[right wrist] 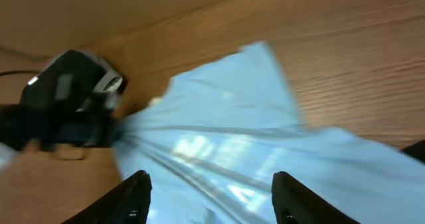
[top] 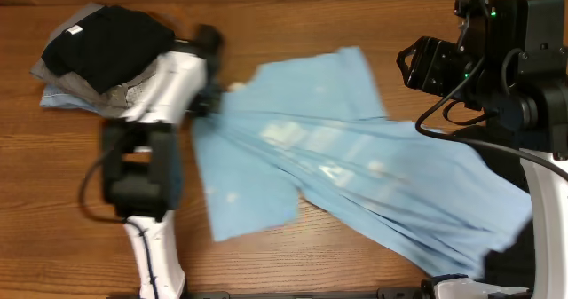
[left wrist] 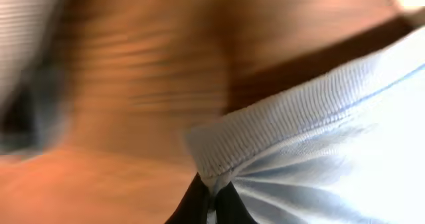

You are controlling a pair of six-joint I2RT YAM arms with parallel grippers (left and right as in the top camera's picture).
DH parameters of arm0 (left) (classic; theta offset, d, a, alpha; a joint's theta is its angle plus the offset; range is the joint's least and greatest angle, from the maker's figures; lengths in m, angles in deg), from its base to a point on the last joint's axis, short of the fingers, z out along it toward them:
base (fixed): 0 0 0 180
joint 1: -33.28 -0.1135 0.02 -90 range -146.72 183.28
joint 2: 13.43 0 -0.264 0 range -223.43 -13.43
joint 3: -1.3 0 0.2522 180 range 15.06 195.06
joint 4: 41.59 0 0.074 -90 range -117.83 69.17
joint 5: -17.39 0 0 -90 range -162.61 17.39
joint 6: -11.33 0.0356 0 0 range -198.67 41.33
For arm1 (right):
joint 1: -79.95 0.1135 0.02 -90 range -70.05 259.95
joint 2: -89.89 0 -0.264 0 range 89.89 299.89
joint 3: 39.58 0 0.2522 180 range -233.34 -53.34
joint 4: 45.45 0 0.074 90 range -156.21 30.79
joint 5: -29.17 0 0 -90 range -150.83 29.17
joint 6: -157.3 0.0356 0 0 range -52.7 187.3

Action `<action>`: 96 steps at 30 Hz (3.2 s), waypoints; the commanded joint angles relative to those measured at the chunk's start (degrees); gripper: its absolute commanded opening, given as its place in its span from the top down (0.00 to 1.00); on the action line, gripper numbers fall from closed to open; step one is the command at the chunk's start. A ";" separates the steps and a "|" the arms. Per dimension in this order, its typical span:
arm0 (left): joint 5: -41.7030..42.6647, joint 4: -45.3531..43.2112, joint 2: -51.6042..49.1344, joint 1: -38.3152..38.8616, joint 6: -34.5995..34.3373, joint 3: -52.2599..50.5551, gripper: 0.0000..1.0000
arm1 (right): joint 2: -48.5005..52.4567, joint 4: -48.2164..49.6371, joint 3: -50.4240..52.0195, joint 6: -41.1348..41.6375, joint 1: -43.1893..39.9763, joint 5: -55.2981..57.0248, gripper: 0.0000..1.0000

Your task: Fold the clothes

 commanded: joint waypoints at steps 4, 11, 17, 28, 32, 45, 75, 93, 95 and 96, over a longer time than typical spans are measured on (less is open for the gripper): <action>10.14 1.31 9.38 -9.05 2.60 1.22 0.73 | -1.05 0.07 -0.94 -0.35 -0.20 3.93 0.33; 21.73 -1.70 14.93 -5.64 11.32 1.22 0.45 | 0.20 -0.35 -0.90 -0.31 -0.20 3.87 0.33; 22.53 -8.17 12.46 4.07 16.81 1.11 0.49 | 0.42 -1.42 -0.90 -0.28 -0.20 3.87 0.33; 22.05 -24.79 -2.75 13.79 18.08 1.11 0.29 | 0.42 -4.90 -0.90 0.07 -0.17 3.21 0.34; 22.05 -27.98 -6.97 14.14 18.08 1.11 0.35 | 0.42 -5.33 -0.90 0.17 -0.17 3.17 0.34; 0.22 -33.05 -13.99 11.93 16.33 1.05 0.96 | 0.42 -5.79 -0.90 2.10 -0.17 3.02 0.38; 16.90 19.50 -8.92 -2.08 6.43 68.98 0.48 | 17.00 4.26 21.29 5.46 -11.43 9.27 0.31; 10.49 33.90 12.37 7.96 5.62 71.87 0.34 | 29.90 34.84 43.08 7.87 -15.50 -0.87 0.41; 10.49 33.88 13.97 9.35 5.57 71.52 0.33 | 31.21 36.04 43.47 7.85 -15.50 -2.05 0.50; 10.47 33.90 14.82 10.03 5.55 71.21 0.33 | 31.69 36.52 43.47 7.85 -15.50 -2.29 0.56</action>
